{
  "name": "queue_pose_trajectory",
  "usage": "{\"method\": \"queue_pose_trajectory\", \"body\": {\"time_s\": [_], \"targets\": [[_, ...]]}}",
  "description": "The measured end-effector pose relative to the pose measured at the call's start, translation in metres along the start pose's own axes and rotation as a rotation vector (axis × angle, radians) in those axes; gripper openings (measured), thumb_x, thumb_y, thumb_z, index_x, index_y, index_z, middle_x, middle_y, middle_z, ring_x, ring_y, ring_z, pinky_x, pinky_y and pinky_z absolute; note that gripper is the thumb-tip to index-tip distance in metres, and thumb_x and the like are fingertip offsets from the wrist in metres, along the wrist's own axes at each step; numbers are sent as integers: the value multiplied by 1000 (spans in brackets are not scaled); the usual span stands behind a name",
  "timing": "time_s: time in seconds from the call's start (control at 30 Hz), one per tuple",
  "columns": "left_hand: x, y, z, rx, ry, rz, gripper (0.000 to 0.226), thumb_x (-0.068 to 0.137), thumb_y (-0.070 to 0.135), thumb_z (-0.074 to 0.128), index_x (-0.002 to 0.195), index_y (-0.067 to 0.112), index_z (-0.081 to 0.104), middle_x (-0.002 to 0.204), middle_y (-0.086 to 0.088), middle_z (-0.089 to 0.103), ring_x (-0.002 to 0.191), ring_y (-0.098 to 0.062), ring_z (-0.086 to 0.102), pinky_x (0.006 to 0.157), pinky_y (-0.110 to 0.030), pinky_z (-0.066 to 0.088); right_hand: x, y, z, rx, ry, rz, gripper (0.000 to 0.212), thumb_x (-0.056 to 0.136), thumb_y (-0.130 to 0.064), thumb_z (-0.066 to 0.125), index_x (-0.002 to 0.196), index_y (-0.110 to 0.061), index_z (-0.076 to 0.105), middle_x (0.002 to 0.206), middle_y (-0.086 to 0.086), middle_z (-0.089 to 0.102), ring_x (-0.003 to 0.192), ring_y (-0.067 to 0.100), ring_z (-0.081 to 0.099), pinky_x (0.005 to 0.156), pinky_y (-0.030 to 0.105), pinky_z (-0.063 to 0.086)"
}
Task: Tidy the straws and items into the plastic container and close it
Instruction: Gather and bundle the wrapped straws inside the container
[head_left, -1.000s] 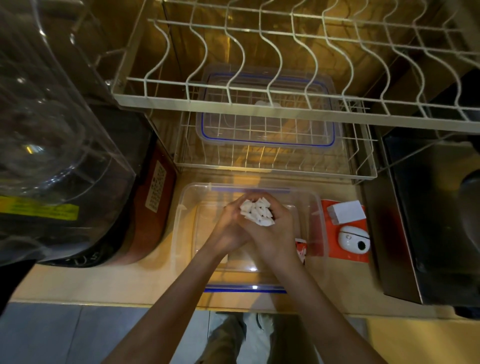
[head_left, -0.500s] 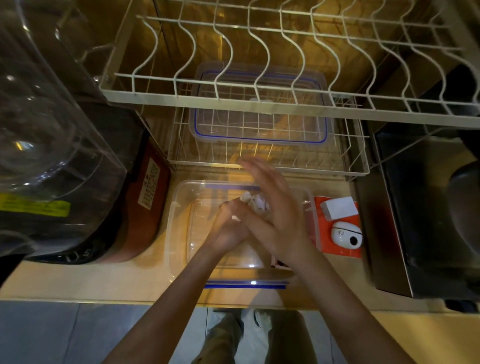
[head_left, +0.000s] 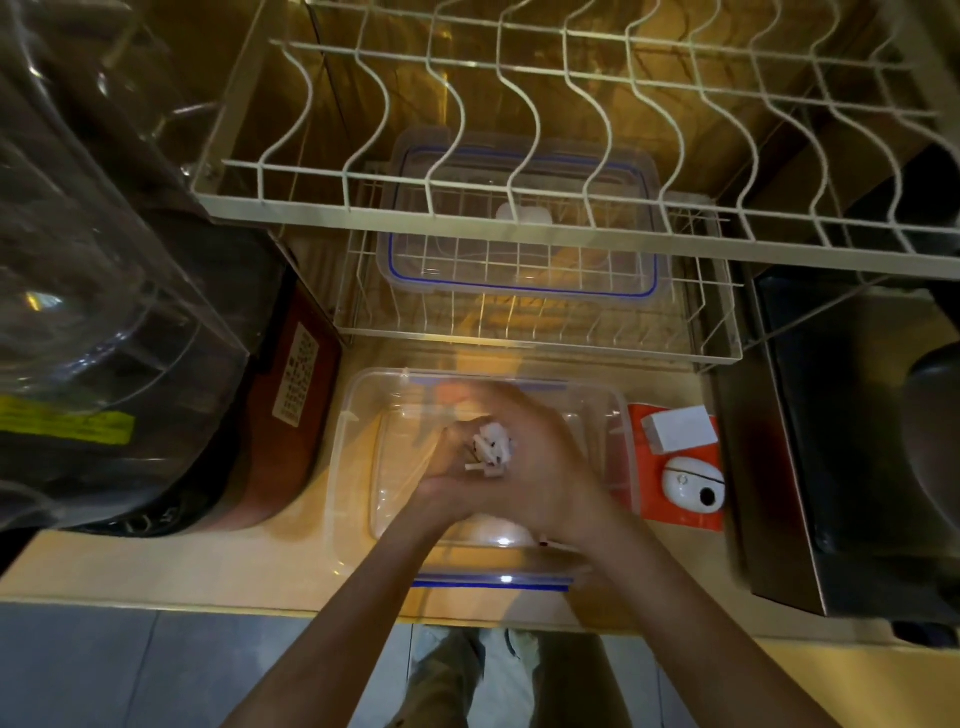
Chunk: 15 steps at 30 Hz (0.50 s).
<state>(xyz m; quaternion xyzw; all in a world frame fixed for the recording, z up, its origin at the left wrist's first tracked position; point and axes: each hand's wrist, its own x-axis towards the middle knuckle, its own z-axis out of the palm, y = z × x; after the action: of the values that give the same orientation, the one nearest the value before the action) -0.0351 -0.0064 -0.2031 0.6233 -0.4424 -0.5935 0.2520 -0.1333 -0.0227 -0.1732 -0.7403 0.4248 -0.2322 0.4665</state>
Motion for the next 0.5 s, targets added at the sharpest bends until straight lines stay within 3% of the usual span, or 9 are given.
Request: {"method": "queue_pose_trajectory", "body": {"time_s": [0.03, 0.07, 0.13, 0.23, 0.3, 0.37, 0.4, 0.5], "targets": [[4, -5, -1, -1, -1, 168, 39, 44, 16, 76, 62, 49, 66, 55, 12, 70, 54, 26, 54, 53, 1, 43, -2, 0, -7, 230, 60, 87, 71, 53, -39, 79, 118, -29, 54, 116, -11, 61, 114, 6, 56, 97, 23, 47], [11, -17, 2, -33, -37, 230, 28, 59, 27, 72, 80, 44, 65, 65, 30, 68, 64, 23, 58, 59, -2, 45, -6, 3, -14, 390, 140, 129, 77, 50, -38, 78, 122, -29, 50, 118, -13, 60, 117, 4, 54, 100, 24, 45], [14, -23, -1, -91, 26, 222, 33, 66, 33, 73, 94, 36, 58, 65, 44, 61, 66, 21, 58, 64, -2, 46, -14, 12, -23, 514, 193, 180, 82, 49, -33, 78, 125, -32, 46, 122, -9, 59, 120, 6, 53, 97, 22, 47], [11, -20, 1, -320, -149, 201, 22, 69, 28, 65, 91, 25, 64, 84, 27, 72, 84, 11, 64, 79, -7, 48, -20, 22, -20, 468, 86, 269, 85, 52, -13, 86, 123, -36, 43, 124, -12, 57, 113, -8, 54, 85, 7, 46], [12, -8, -2, -170, -131, 284, 18, 78, 19, 60, 83, 32, 70, 81, 25, 72, 81, 9, 65, 75, -8, 49, -19, 27, -13, 404, 20, 289, 86, 56, 1, 85, 122, -36, 43, 122, -14, 56, 106, -13, 56, 81, 5, 46], [14, -10, -4, -233, -99, 210, 52, 77, 6, 65, 60, 54, 66, 59, 37, 64, 61, 17, 61, 58, -2, 46, -14, 26, -3, 331, 6, 293, 76, 63, 3, 81, 115, -39, 45, 118, -14, 57, 102, -8, 58, 78, 2, 46], [17, -14, -3, -185, -76, 176, 57, 75, 2, 67, 59, 57, 65, 58, 39, 63, 60, 18, 60, 57, -1, 45, -12, 26, 3, 333, 33, 300, 70, 68, 5, 77, 114, -37, 47, 117, -10, 58, 104, -4, 58, 78, 2, 46], [22, -24, 1, -130, -55, 197, 35, 75, -12, 61, 90, 19, 66, 67, 26, 67, 68, 12, 60, 60, -2, 46, -8, 28, 14, 513, 188, 322, 56, 73, 15, 68, 115, -21, 55, 119, 10, 62, 104, 1, 61, 81, 7, 48]]}}
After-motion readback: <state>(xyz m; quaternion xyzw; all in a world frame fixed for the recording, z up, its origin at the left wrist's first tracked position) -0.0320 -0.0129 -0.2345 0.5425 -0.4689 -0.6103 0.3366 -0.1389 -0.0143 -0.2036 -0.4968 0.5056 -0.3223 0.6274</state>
